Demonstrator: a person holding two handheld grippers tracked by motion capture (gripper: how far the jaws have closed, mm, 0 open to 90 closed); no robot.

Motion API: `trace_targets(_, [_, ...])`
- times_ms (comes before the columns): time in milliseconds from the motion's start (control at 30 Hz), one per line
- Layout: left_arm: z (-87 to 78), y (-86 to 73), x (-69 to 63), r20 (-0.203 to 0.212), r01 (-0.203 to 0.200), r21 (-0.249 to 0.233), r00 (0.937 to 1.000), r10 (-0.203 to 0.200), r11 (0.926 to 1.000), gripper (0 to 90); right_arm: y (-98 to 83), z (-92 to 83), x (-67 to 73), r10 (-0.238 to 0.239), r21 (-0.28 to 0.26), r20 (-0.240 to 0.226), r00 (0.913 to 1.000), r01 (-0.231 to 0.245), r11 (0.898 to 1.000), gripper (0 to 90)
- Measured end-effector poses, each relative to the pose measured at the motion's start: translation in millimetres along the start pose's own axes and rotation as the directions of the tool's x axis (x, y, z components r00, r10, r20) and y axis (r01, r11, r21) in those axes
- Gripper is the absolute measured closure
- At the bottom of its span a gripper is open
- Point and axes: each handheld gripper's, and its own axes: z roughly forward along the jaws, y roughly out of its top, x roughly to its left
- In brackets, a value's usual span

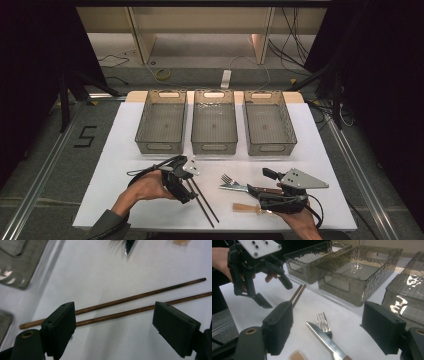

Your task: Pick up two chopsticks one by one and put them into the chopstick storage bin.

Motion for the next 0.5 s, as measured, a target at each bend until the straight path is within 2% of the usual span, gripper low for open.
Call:
trace_targets(133, [9.0, 2.8, 2.7, 0.011, -0.041, 0.056, 0.9991, 0.040, 0.9976, 20.6, -0.2, 0.4, 0.4, -0.004, 0.008, 0.000, 1.0000, 0.004, 1.000, 25.7])
trace_targets(200, [12.6, 3.8, 4.3, 0.018, -0.042, 0.052, 0.9990, 0.041, 0.9978, 22.0, -0.1, -0.2, -0.1, -0.003, 0.002, 0.002, 1.0000, 0.003, 1.000, 25.7])
trace_targets(433, [19.6, 4.8, 5.0, 0.058, -0.084, 0.102, 0.9952, 0.078, 0.9913, 24.6, -0.1, -1.4, -0.7, -0.002, 0.007, 0.003, 1.0000, 0.002, 1.000, 25.8])
trace_targets(500, [21.1, 4.3, 4.9, 0.052, -0.094, 0.113, 0.9947, 0.088, 0.9892, 25.0, -0.2, -1.1, -0.5, -0.002, 0.007, 0.003, 1.0000, 0.002, 1.000, 25.8])
